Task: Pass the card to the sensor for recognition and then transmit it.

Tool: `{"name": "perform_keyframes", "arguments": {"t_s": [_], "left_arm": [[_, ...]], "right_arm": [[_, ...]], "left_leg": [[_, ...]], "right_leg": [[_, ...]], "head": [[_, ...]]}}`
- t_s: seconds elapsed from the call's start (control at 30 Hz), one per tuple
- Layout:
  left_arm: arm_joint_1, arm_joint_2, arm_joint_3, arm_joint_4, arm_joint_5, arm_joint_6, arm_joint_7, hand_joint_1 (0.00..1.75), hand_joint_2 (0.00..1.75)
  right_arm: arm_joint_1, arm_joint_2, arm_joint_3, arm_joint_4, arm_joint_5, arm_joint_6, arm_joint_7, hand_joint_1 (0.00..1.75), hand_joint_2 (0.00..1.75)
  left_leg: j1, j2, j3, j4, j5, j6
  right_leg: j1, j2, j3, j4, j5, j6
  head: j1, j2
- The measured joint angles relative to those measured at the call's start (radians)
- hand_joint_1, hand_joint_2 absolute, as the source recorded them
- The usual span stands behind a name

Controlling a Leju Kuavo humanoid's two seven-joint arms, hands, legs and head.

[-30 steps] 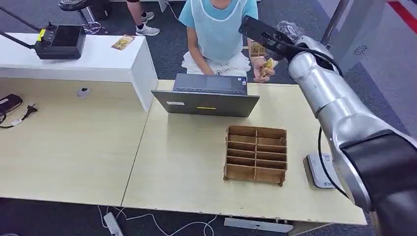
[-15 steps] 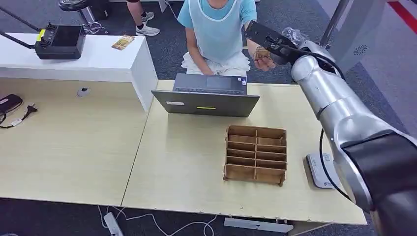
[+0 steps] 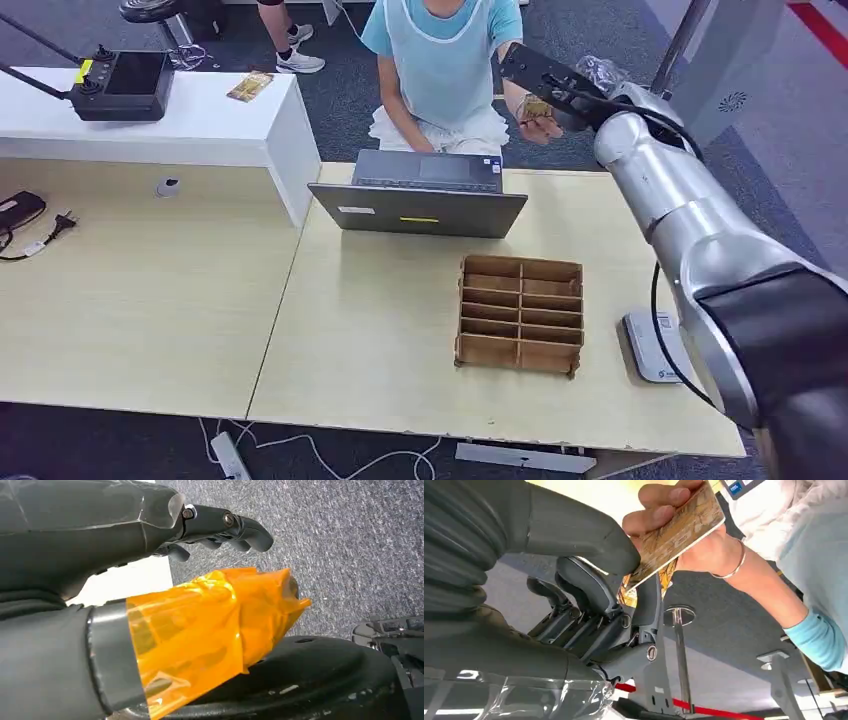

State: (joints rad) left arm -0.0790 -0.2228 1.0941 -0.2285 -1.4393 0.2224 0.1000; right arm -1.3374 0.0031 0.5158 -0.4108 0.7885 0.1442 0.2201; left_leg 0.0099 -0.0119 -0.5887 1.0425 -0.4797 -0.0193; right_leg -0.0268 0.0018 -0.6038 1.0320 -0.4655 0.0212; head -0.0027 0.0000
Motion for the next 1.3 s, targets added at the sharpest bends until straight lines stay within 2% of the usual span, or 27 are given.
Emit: {"name": "perform_keyframes", "arguments": {"t_s": [0.23,0.5,0.7,0.87,0.97,1.1,1.3], "left_arm": [[0.000,0.000,0.000,0.000,0.001,0.001,0.001,0.00,0.00],[0.000,0.000,-0.001,0.000,0.003,0.003,0.006,0.00,0.00],[0.001,0.000,-0.003,0.000,0.003,0.005,0.009,0.00,0.00],[0.001,0.000,-0.003,0.000,0.017,0.006,0.009,0.00,0.00],[0.001,0.000,-0.003,0.000,0.032,0.012,0.009,0.00,0.00],[0.002,0.000,0.002,0.000,0.050,0.015,0.008,0.00,0.00],[0.003,-0.001,0.004,0.000,0.060,0.015,0.006,0.00,0.00]], "right_arm": [[-0.001,-0.002,-0.002,0.000,0.006,-0.010,0.007,0.00,1.75],[-0.020,-0.036,-0.003,-0.023,0.040,-0.045,-0.032,0.00,1.75],[-0.022,-0.078,-0.005,-0.055,0.050,-0.079,-0.076,0.00,1.75],[-0.001,-0.113,-0.014,-0.143,0.057,-0.124,-0.140,0.00,1.75],[0.045,-0.140,-0.037,-0.257,0.006,-0.121,-0.185,0.00,1.75],[0.134,-0.172,-0.096,-0.432,-0.177,-0.043,-0.227,0.00,1.75],[0.225,-0.200,-0.180,-0.582,-0.377,0.034,-0.266,0.00,1.75]], "left_leg": [[0.000,0.000,0.000,0.000,0.000,0.000],[0.000,0.000,0.000,0.000,0.000,0.000],[0.000,0.000,0.000,0.000,0.000,0.000],[0.000,0.000,0.000,0.000,0.000,0.000],[0.000,0.000,0.000,0.000,0.000,0.000],[0.001,0.000,0.000,0.000,0.000,0.000],[0.000,0.000,0.000,0.000,0.000,0.000]], "right_leg": [[0.000,0.000,0.000,0.000,0.000,0.000],[0.000,0.000,0.000,0.000,0.000,0.000],[0.000,0.000,0.000,0.000,0.000,0.000],[0.000,0.001,0.000,0.000,0.000,0.000],[0.000,0.001,0.000,0.000,0.000,0.000],[0.001,0.001,0.000,0.000,0.000,0.000],[0.000,0.000,0.000,0.000,0.000,0.000]], "head": [[0.000,0.000],[0.000,0.000],[0.000,0.000],[0.000,0.000],[0.000,0.000],[0.000,0.000],[0.000,0.000]]}}
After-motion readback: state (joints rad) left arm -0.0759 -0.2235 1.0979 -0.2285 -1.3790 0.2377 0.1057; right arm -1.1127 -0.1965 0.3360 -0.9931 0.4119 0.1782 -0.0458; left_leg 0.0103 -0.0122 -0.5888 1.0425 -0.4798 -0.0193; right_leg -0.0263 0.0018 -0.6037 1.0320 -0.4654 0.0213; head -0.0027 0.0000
